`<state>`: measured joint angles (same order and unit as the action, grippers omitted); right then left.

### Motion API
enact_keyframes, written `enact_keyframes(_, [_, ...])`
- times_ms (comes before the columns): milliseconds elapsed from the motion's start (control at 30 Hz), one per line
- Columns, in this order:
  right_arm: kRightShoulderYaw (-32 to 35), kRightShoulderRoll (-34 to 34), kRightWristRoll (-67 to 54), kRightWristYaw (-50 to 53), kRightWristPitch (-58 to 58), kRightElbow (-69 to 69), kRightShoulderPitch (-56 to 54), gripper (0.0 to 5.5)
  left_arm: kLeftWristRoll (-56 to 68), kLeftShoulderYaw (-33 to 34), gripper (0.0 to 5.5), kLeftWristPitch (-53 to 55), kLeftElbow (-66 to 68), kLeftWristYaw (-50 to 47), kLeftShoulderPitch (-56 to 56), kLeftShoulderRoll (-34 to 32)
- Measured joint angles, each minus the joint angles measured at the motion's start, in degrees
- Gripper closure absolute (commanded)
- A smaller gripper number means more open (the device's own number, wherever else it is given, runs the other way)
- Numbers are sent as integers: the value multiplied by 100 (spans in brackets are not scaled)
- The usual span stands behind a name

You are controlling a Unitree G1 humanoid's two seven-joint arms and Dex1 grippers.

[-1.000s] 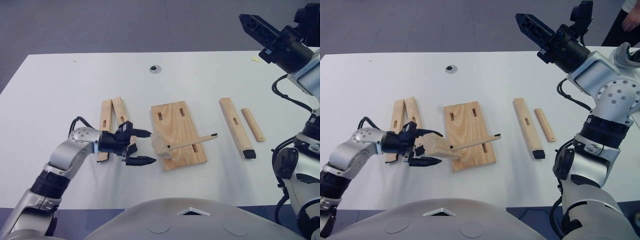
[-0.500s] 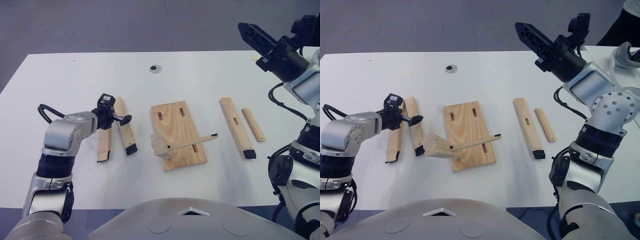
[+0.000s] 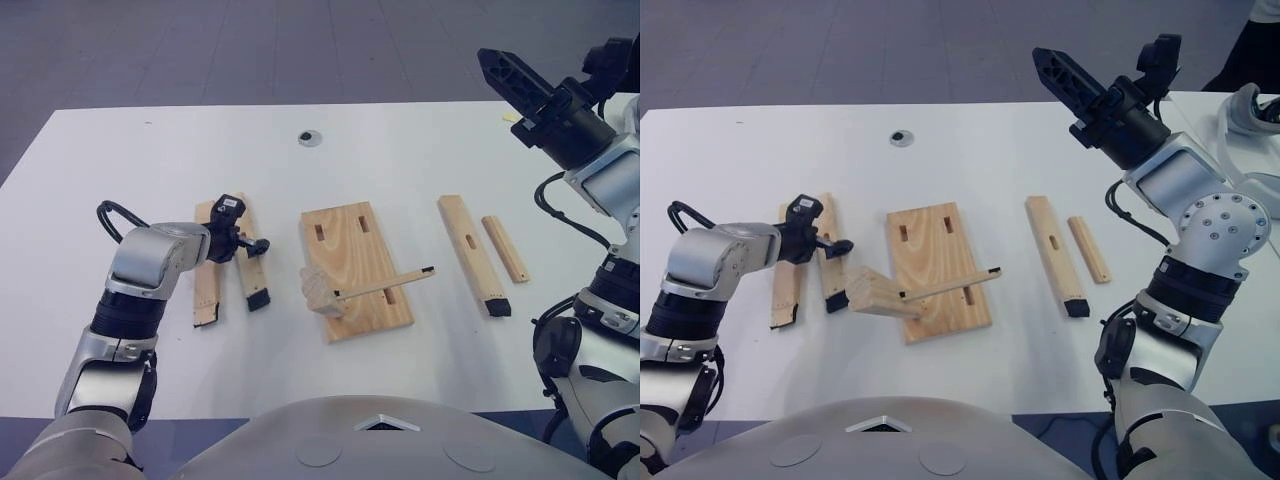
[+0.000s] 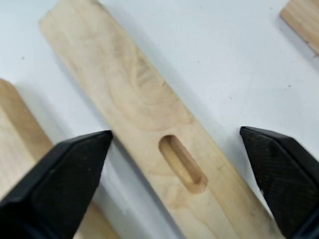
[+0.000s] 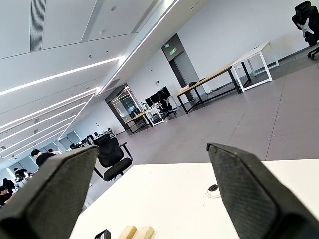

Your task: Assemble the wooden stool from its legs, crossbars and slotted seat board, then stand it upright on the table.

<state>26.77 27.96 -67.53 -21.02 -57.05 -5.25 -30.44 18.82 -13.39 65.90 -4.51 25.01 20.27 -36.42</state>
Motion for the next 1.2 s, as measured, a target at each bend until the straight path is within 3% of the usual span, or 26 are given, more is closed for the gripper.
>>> enact_keyframes(167, [-2, -22, 0, 41, 11, 6, 0, 142, -363, -689, 190, -833, 316, 858, 252, -411])
enact_keyframes(467, [-5, -60, 2, 119, 121, 19, 0, 142, -377, -530, 332, -1892, 943, 1333, 203, -79])
enact_keyframes(800, [-60, -60, 27, 129, 161, 141, -30, 142, -545, -334, 340, -2333, 1672, 1698, 426, 114])
enact_keyframes(900, [-81, -52, 54, 157, 207, 248, -70, 142, -562, 141, 340, -2447, 2651, 1672, 919, 113])
enact_keyframes(1033, [-100, -47, 19, 174, 206, 426, -369, 142, 101, 1422, 340, -2727, 3254, 1889, 2941, 138])
enact_keyframes(1200, [-434, -393, -445, 90, 116, 447, -1318, 142, 2157, 2287, 340, -1235, 2685, 2613, 3927, 1165])
